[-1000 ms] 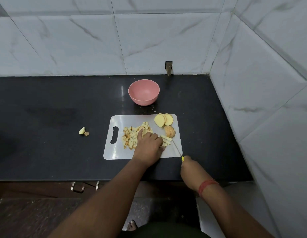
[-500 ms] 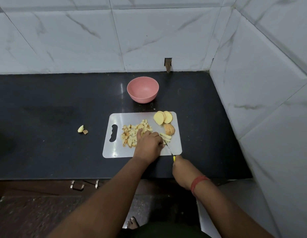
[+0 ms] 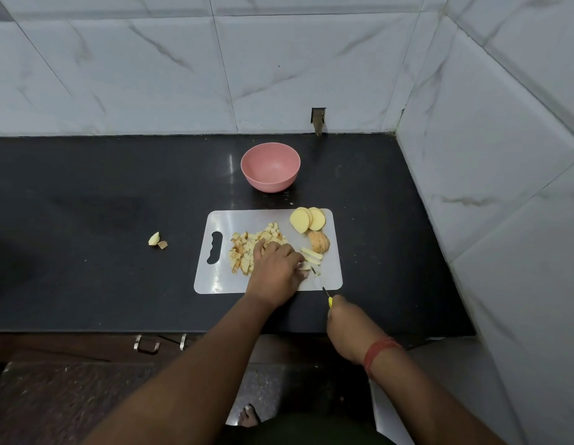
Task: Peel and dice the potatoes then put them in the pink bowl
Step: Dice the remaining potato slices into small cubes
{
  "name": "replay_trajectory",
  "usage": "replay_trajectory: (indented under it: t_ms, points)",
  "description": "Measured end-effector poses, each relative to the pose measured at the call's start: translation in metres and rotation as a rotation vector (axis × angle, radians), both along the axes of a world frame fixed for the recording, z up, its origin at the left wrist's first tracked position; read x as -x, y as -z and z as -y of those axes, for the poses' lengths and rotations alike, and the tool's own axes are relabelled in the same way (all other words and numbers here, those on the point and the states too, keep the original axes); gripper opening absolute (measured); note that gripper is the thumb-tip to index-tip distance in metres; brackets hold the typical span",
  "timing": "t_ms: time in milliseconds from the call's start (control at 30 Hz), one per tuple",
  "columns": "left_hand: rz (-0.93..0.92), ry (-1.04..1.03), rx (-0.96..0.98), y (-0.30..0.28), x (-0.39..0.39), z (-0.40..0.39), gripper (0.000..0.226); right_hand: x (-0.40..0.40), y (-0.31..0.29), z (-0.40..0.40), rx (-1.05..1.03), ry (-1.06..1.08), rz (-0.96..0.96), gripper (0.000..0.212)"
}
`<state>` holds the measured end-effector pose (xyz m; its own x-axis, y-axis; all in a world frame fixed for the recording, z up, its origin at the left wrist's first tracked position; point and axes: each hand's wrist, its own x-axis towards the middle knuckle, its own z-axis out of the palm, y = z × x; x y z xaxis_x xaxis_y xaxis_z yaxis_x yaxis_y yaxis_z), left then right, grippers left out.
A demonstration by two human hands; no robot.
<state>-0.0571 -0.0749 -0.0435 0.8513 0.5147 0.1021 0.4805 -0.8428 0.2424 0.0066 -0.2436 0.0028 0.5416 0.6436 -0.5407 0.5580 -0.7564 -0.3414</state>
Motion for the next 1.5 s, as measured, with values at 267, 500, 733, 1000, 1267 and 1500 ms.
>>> replay_trajectory:
  t_ms: [267,500,733,1000,1267,1500]
  points:
    - [-0.038,-0.001,-0.02,-0.002,0.0,-0.003,0.019,0.002,0.0,-0.023,0.075,0.023,-0.014,0.028]
    - [-0.068,-0.009,-0.035,-0.003,-0.002,-0.004,0.021,0.008,0.007,-0.012,0.083,0.012,-0.021,0.028]
    - [-0.032,-0.002,-0.021,0.002,0.001,-0.005,0.019,0.006,-0.004,-0.001,-0.001,-0.004,-0.018,0.012]
    - [0.028,-0.036,0.018,0.009,0.008,-0.007,0.012,0.008,-0.006,-0.018,0.004,-0.013,-0.019,0.026]
    - [0.028,-0.029,-0.02,0.008,0.007,-0.007,0.013,0.008,-0.006,-0.024,0.06,-0.024,-0.053,0.034]
    - [0.039,-0.023,-0.045,0.008,0.008,-0.007,0.014,0.004,-0.011,0.0,0.05,-0.05,-0.073,0.03]
